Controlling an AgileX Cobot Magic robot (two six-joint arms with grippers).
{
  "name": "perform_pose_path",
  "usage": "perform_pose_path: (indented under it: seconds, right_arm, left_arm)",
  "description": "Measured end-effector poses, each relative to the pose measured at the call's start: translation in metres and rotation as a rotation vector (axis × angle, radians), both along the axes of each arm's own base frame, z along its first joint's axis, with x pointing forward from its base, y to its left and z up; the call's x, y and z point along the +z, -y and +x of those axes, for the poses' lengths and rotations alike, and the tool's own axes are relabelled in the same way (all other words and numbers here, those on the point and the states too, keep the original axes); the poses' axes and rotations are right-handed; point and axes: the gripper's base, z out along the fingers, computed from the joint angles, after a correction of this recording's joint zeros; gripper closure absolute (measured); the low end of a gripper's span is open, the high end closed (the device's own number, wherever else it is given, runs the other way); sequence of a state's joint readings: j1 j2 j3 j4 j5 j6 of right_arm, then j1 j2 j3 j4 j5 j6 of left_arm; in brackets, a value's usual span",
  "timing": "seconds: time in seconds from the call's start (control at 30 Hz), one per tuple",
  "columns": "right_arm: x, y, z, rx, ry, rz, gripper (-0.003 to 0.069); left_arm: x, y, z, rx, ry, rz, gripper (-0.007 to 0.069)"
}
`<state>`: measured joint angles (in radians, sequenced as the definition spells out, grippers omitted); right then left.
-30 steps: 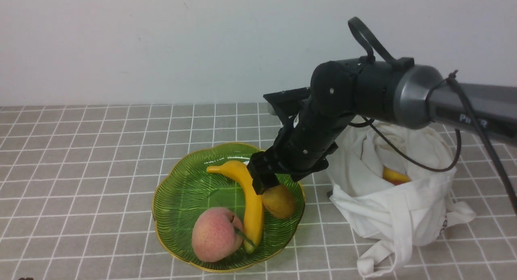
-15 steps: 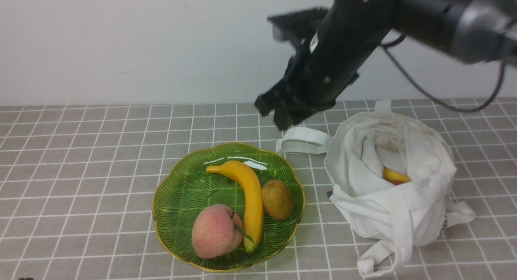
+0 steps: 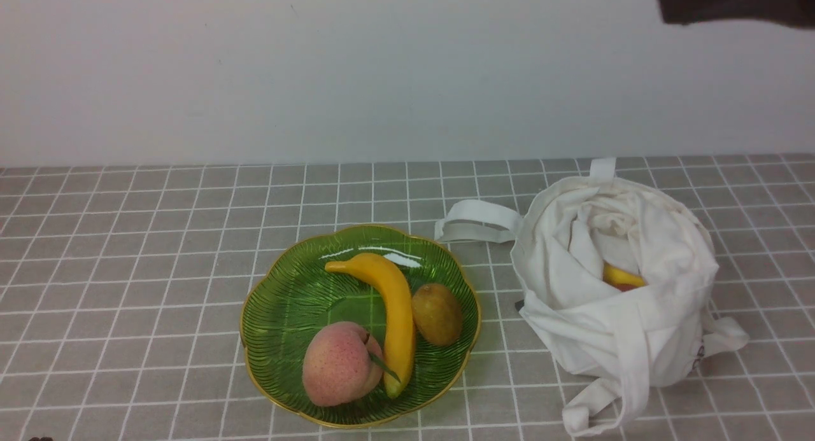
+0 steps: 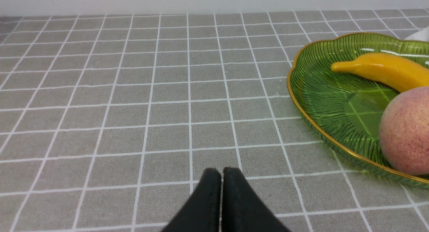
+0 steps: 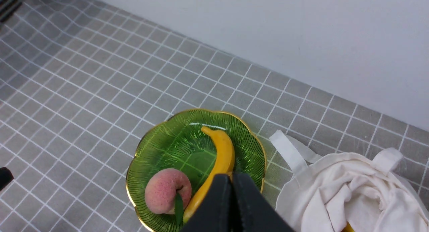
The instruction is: Take the fruit out of the bag on the grey coffee tablecloth and place them on the plate.
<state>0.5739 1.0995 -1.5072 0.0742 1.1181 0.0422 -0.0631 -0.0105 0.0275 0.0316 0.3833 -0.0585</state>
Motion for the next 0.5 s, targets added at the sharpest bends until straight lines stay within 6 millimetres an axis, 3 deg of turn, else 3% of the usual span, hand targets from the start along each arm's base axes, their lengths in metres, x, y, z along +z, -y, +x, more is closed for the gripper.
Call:
perform_pose_path:
  seconds: [0.1, 0.2, 0.23, 0.33, 0.5]
  right_arm:
    - [-0.016, 0.013, -0.019, -0.009, 0.064, 0.039, 0.0673]
    - [-0.045, 0.033, -0.048, -0.021, 0.19, 0.119, 0.0673]
    - [-0.068, 0.043, -0.063, -0.026, 0.26, 0.167, 0.0673]
    - [-0.104, 0.056, -0.081, -0.032, 0.334, 0.217, 0.0673]
    - [-0.142, 0.068, -0.1, -0.036, 0.401, 0.267, 0.0673]
  left_arm:
    - [0.0, 0.0, 0.0, 0.0, 0.0, 0.0, 0.0632]
    - [0.0, 0.0, 0.0, 0.0, 0.0, 0.0, 0.0632]
    - [0.0, 0.0, 0.0, 0.0, 0.0, 0.0, 0.0632]
    - [0.0, 0.0, 0.0, 0.0, 0.0, 0.0, 0.0632]
    - [0.0, 0.0, 0.0, 0.0, 0.0, 0.0, 0.0632]
